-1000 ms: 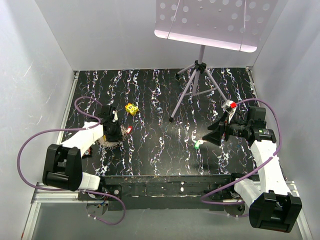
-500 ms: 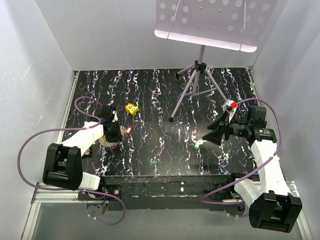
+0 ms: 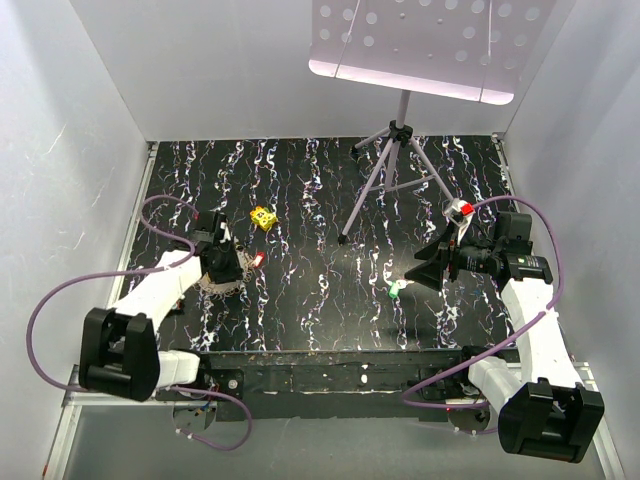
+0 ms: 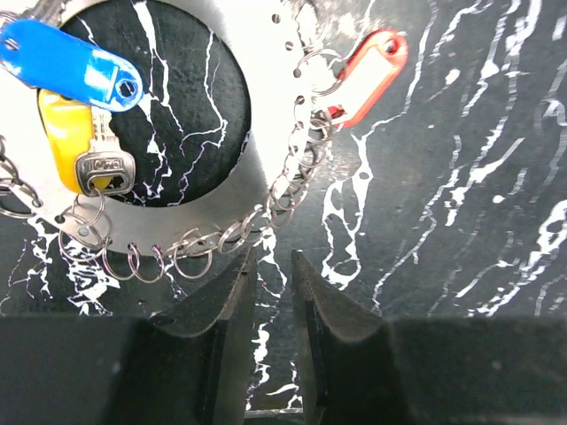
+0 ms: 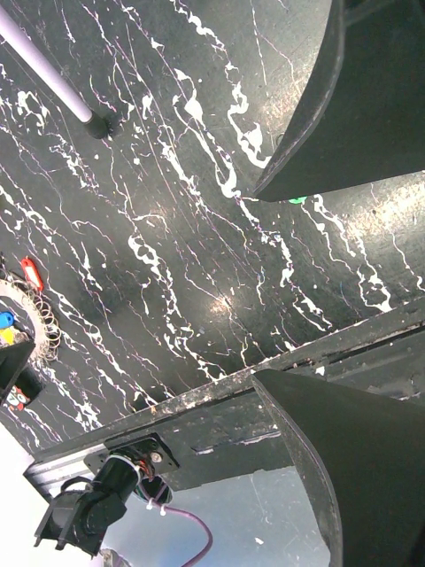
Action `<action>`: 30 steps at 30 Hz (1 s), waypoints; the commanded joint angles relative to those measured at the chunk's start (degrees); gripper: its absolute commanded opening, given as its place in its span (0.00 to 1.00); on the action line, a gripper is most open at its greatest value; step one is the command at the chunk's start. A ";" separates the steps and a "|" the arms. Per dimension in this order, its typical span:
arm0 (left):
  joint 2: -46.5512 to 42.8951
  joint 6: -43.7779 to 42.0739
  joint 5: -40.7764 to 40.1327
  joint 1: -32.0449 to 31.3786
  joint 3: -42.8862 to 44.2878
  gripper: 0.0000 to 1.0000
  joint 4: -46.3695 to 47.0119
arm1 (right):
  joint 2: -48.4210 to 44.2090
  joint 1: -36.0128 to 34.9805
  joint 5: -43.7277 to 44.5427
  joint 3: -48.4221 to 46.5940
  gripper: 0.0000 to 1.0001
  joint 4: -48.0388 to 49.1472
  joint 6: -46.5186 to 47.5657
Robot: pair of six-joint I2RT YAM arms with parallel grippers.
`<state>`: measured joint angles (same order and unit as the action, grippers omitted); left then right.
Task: Put the keys on the keyring
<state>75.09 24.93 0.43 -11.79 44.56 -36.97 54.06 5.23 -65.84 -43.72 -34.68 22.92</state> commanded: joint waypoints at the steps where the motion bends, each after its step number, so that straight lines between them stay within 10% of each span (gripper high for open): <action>1: -7.75 4.86 -1.38 0.19 -1.31 0.22 0.50 | 0.17 -0.22 -1.48 -2.15 0.85 -0.66 0.99; 14: -21.82 20.15 -9.12 0.19 -13.35 0.33 7.35 | -0.01 -0.49 -1.48 -2.42 0.86 -1.18 1.52; 30: -14.54 19.37 -8.43 -0.86 -17.75 0.25 15.52 | 0.43 -0.58 -1.13 -2.33 0.85 -1.36 1.78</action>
<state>59.88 44.56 -7.42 -12.29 27.20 -25.15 54.26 4.84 -65.82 -43.72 -36.01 24.16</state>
